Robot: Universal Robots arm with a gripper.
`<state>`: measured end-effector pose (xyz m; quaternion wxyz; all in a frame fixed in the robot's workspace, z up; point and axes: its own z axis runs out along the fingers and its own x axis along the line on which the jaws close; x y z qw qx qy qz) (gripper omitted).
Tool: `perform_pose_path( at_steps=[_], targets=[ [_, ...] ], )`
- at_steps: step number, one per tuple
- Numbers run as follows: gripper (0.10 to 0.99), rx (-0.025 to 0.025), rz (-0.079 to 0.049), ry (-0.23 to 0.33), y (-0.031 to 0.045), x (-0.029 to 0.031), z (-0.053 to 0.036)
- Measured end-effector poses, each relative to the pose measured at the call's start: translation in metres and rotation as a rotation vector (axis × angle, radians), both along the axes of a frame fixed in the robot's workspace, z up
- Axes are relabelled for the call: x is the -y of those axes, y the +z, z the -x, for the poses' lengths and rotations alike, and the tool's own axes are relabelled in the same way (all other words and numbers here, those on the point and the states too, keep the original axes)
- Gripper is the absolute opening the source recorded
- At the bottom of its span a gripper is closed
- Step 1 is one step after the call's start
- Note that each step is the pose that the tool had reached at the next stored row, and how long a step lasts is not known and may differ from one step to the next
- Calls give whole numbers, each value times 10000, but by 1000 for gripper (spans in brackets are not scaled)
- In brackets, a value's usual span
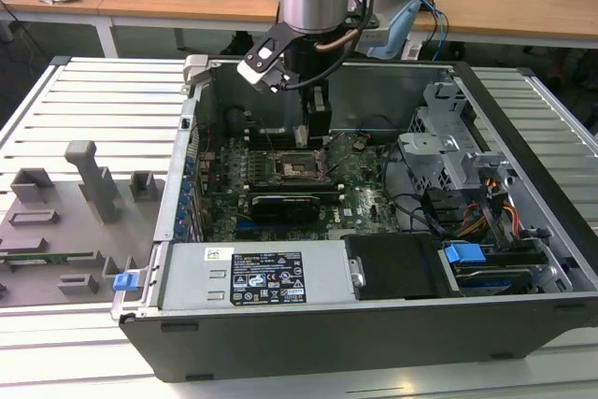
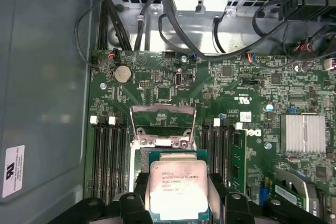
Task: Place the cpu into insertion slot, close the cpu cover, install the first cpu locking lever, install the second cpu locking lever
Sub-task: 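Place the cpu into insertion slot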
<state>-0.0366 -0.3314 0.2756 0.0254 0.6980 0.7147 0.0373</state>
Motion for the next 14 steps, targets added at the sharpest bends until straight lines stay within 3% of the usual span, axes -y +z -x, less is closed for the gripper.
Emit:
perform_pose_path(
  at_steps=[14],
  targets=[
    [529, 1, 18, -82, -161, -7, 40]
  ],
)
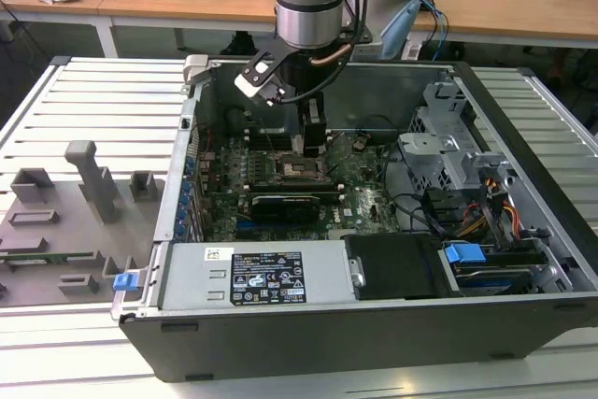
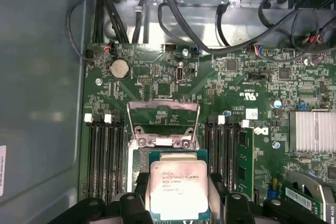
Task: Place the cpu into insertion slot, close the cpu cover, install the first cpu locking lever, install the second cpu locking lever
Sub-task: 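Place the cpu into insertion slot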
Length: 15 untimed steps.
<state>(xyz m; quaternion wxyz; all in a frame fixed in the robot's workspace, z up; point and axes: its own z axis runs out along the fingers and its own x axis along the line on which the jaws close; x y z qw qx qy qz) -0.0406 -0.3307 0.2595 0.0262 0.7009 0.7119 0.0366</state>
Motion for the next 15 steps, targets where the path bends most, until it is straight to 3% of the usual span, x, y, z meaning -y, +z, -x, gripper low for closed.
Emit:
perform_pose_path(
  at_steps=[10, 15],
  targets=[
    [529, 20, -3, -45, -139, -2, 59],
    [529, 20, -3, -95, -219, -32, 92]
  ],
)
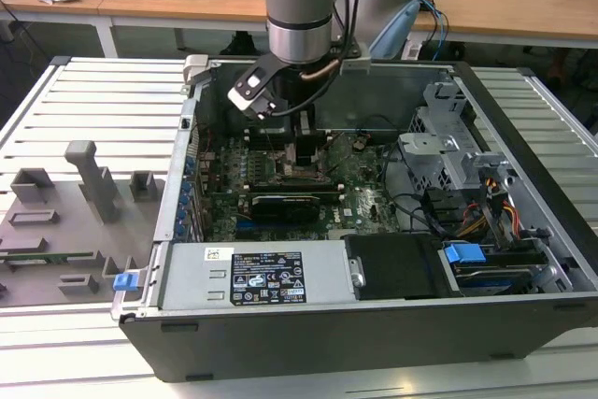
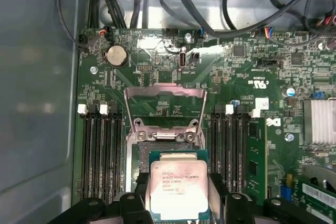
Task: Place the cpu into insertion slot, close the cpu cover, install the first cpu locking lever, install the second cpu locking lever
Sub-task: 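Place the cpu into insertion slot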
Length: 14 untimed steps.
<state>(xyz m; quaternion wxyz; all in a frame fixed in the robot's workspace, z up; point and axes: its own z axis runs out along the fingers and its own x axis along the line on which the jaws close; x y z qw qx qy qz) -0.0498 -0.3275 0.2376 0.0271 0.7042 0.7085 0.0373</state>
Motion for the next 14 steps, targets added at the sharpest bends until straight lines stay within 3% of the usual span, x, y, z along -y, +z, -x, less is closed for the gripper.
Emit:
perform_pose_path(
  at_steps=[9, 14],
  targets=[
    [529, -1, 9, -183, -138, -26, 3],
    [529, 0, 8, -218, -174, -35, 3]
  ],
)
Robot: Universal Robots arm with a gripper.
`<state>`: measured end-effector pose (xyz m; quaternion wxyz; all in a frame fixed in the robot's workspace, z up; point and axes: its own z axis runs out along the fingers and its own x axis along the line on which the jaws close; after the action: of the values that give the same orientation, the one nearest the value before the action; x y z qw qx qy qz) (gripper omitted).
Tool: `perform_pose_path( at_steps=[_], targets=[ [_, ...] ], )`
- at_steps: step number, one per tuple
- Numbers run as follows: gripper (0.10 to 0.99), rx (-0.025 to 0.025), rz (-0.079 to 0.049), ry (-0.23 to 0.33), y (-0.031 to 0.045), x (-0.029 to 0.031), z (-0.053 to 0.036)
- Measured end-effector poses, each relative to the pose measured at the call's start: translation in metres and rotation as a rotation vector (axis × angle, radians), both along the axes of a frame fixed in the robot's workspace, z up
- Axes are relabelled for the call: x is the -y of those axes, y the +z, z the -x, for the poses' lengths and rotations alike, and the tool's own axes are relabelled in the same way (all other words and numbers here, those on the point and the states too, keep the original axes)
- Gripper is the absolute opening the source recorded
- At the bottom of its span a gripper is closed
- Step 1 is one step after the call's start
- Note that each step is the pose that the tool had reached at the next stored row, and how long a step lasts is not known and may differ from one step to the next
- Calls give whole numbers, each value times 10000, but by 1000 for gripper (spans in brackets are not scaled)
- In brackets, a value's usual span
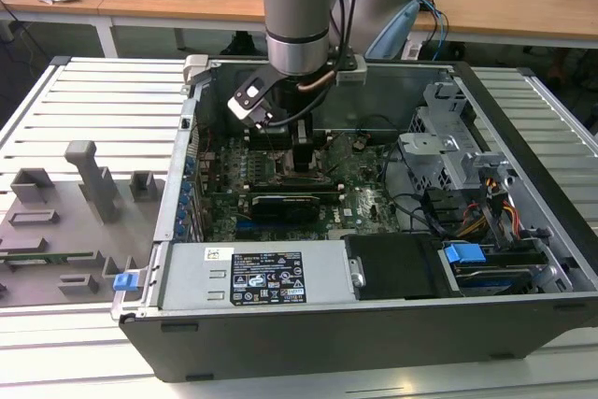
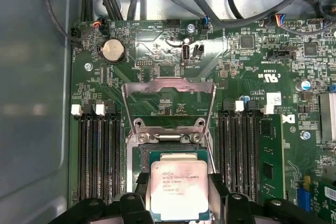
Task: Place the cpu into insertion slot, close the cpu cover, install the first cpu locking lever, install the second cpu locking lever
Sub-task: 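Place the cpu into insertion slot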
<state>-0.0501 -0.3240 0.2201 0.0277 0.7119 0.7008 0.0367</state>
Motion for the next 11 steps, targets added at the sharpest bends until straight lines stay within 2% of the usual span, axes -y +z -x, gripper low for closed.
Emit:
perform_pose_path(
  at_steps=[11],
  targets=[
    [529, -1, 22, -2, -99, -29, 4]
  ],
)
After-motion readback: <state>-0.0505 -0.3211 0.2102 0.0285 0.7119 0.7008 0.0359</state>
